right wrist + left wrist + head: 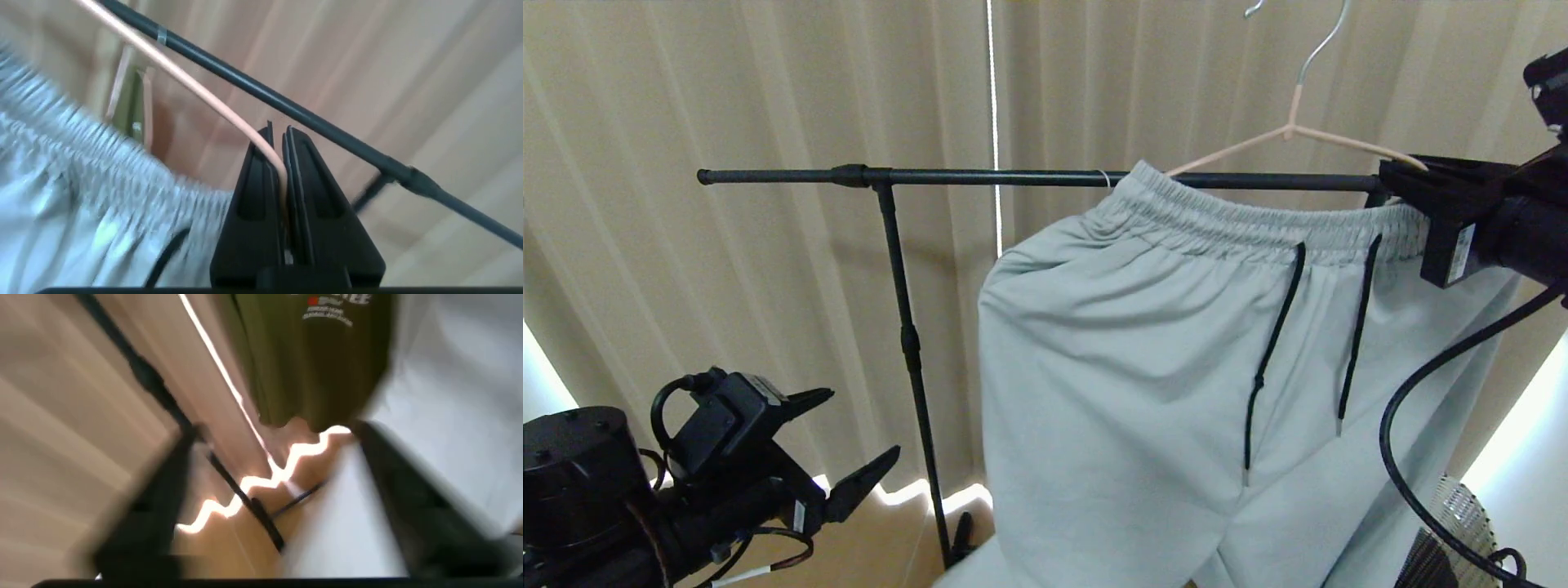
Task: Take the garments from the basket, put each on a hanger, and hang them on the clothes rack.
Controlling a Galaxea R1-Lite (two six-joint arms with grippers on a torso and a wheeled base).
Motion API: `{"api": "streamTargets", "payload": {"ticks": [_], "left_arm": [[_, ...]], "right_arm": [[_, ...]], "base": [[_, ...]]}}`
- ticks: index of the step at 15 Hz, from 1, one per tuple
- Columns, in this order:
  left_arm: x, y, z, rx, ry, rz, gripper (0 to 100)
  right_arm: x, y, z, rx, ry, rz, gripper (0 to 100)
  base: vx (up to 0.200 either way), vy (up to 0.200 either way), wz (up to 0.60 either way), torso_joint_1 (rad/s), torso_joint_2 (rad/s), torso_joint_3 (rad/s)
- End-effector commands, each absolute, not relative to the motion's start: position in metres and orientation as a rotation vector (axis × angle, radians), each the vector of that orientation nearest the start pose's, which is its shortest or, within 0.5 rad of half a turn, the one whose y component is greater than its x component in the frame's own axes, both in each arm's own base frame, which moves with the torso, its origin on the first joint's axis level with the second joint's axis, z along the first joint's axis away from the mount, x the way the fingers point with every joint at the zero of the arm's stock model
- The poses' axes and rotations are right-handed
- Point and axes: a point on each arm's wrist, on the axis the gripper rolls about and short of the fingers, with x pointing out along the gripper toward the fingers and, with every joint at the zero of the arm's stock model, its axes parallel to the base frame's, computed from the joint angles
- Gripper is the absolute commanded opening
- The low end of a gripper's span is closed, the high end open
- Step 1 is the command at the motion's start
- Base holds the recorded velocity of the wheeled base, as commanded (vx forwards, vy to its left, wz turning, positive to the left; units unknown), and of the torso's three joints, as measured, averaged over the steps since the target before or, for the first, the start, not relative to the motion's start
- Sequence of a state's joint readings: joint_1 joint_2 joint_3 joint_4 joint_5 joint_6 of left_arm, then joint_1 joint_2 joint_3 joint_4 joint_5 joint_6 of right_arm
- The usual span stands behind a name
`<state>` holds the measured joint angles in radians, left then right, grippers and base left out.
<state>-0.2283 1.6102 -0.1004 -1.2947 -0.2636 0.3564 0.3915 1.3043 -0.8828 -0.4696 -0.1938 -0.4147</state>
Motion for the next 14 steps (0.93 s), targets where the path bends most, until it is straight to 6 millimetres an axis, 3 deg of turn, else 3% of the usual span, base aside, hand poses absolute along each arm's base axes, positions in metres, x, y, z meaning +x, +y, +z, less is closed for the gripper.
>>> {"api": "streamTargets", "payload": {"ticks": [1,4,7,10,11,12,14], "left_arm": [[0.19,-0.05,0.112,0.322,0.095,-0.518,100],[0.19,-0.048,0.121,0.279,0.027,-0.49,100],[0.188,-0.032,0.132,0.267,-0.017,-0.405,100],[0.175,-0.02,0.152,0.213,-0.105,-0.34,100],[0.165,-0.019,0.166,0.165,-0.163,-0.33,100],[0.165,-0.019,0.166,0.165,-0.163,-0.33,100],[0.151,-0.018,0.186,0.149,-0.118,-0.332,100]], "right_arm": [[0.192,0.074,0.288,-0.409,-0.055,0.17,0],[0.172,0.059,0.284,-0.439,0.047,0.098,0],[0.144,0.03,0.281,-0.467,0.177,-0.024,0],[0.123,0.011,0.273,-0.487,0.313,-0.133,0],[0.116,0.007,0.272,-0.488,0.335,-0.169,0],[0.116,0.007,0.272,-0.488,0.335,-0.169,0],[0.106,-0.004,0.27,-0.492,0.387,-0.292,0]], "base": [[0.0,0.0,0.0,0.0,0.0,0.0],[0.0,0.0,0.0,0.0,0.0,0.0],[0.0,0.0,0.0,0.0,0.0,0.0],[0.0,0.0,0.0,0.0,0.0,0.0],[0.0,0.0,0.0,0.0,0.0,0.0],[0.0,0.0,0.0,0.0,0.0,0.0],[0.0,0.0,0.0,0.0,0.0,0.0]]}}
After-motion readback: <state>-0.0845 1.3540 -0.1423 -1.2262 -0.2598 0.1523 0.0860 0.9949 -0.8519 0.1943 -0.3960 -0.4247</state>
